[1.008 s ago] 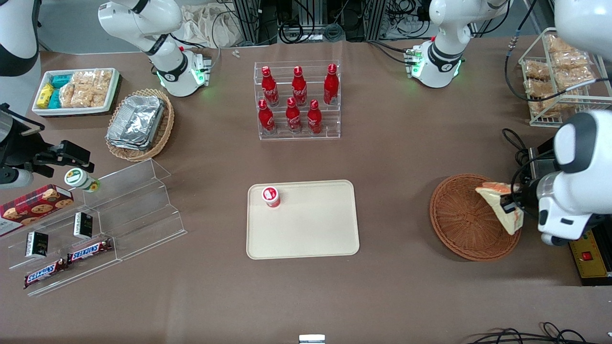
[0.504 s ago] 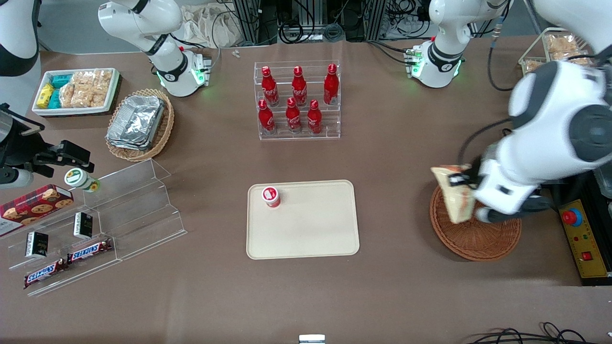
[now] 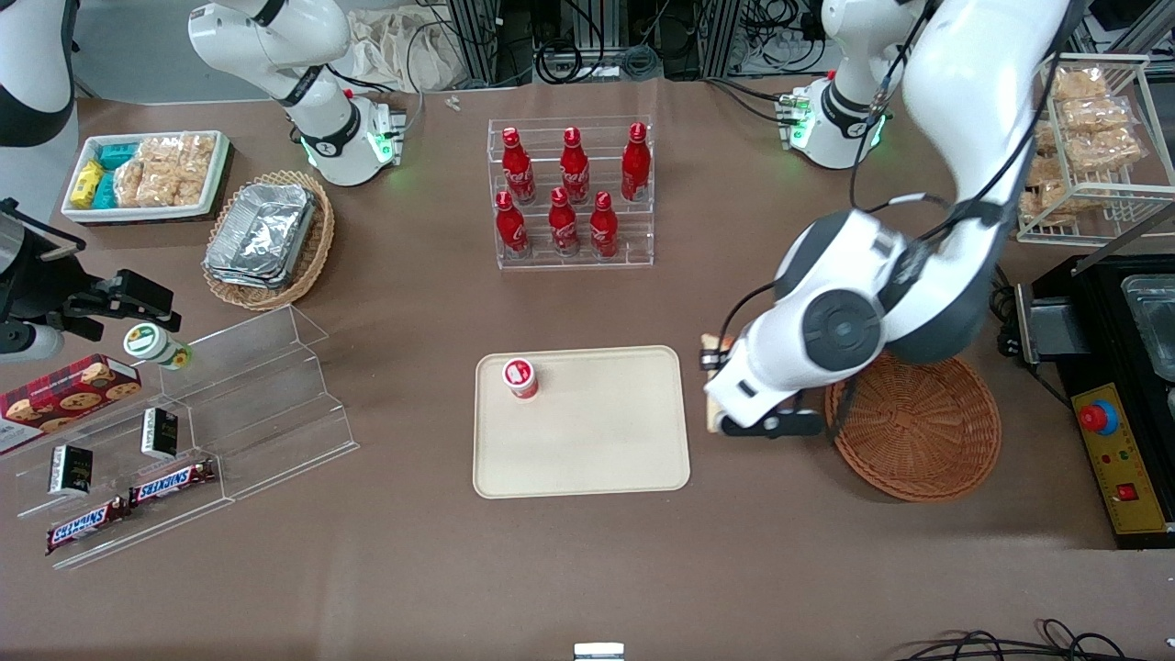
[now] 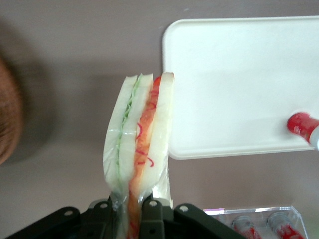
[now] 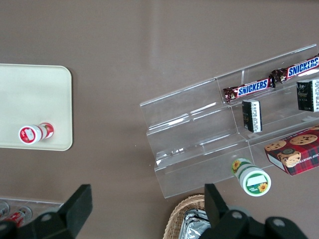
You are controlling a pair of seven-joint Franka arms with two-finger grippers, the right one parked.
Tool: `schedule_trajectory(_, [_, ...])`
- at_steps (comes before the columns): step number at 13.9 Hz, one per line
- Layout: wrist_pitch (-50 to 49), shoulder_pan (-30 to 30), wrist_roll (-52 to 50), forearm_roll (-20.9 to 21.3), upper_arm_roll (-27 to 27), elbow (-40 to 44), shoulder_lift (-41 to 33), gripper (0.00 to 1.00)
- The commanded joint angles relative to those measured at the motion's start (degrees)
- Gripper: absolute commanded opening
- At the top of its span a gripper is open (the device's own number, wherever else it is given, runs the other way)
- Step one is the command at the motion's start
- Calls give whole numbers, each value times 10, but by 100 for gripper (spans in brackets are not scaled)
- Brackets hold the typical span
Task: Place sandwich from basket to tray
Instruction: 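Carry the sandwich over the white tray and lower it onto it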
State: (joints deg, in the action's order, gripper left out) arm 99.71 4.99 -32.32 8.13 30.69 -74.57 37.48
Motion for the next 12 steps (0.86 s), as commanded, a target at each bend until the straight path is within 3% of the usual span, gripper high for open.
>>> schedule_trajectory(1, [49, 43, -28, 52, -5, 17, 57, 0])
schedule_trajectory(3, [84, 60, -69, 84, -5, 18, 93, 0])
schedule_trajectory(11, [192, 67, -90, 86, -8, 16, 166, 0])
schedule_trajectory(12, [193, 67, -101, 85, -8, 18, 167, 17])
